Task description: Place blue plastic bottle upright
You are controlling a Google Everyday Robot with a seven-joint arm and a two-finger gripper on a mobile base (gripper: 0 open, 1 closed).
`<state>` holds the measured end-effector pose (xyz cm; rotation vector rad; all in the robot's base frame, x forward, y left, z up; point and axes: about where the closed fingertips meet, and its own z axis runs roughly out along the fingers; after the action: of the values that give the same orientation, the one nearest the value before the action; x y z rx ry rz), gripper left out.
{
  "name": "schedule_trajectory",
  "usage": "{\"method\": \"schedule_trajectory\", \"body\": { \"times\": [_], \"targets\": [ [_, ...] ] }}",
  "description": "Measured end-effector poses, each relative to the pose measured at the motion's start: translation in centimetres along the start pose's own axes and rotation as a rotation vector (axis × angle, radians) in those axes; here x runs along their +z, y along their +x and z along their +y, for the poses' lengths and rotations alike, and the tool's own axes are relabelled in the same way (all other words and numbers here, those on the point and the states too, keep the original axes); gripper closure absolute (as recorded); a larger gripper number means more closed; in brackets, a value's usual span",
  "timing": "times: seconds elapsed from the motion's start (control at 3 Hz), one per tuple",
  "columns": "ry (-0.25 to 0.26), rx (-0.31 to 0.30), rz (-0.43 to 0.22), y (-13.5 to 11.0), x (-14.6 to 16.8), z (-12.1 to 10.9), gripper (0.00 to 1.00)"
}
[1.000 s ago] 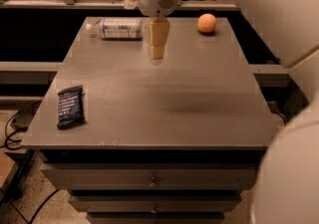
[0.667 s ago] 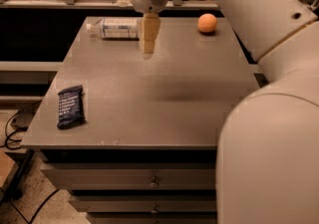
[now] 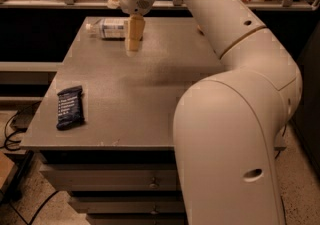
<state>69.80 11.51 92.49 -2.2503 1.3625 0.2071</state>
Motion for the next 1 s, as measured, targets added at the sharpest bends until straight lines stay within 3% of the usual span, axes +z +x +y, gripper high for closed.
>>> {"method": "schedule_trajectory", "body": {
  "times": [0.67, 1.0],
  "targets": [
    [0.034, 0.022, 0.037, -0.1, 1.9, -2.0, 0.0],
    [0.078, 0.049, 0.068, 0.6, 2.3, -3.6, 0.0]
  ]
}}
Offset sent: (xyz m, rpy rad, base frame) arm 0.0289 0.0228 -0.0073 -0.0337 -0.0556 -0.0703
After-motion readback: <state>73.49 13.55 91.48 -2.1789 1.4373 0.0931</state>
